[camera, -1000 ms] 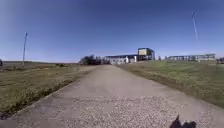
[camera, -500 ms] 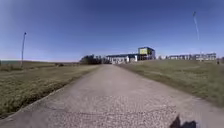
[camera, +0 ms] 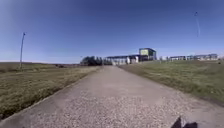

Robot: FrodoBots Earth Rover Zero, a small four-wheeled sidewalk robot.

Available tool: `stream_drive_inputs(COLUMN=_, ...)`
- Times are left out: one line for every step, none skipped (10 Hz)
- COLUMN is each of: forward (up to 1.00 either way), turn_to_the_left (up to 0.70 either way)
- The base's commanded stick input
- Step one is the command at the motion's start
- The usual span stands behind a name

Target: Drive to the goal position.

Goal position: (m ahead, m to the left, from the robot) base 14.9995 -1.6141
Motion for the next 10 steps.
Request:
stream_drive_inputs(forward=1.0, turn_to_the_left=0.0)
stream_drive_inputs(forward=1.0, turn_to_the_left=0.0)
stream_drive_inputs(forward=1.0, turn_to_the_left=0.0)
stream_drive_inputs(forward=1.0, turn_to_the_left=0.0)
stream_drive_inputs(forward=1.0, turn_to_the_left=0.0)
stream_drive_inputs(forward=1.0, turn_to_the_left=0.0)
stream_drive_inputs(forward=1.0, turn_to_the_left=0.0)
stream_drive_inputs(forward=1.0, turn_to_the_left=0.0)
stream_drive_inputs(forward=1.0, turn_to_the_left=0.0)
stream_drive_inputs(forward=1.0, turn_to_the_left=0.0)
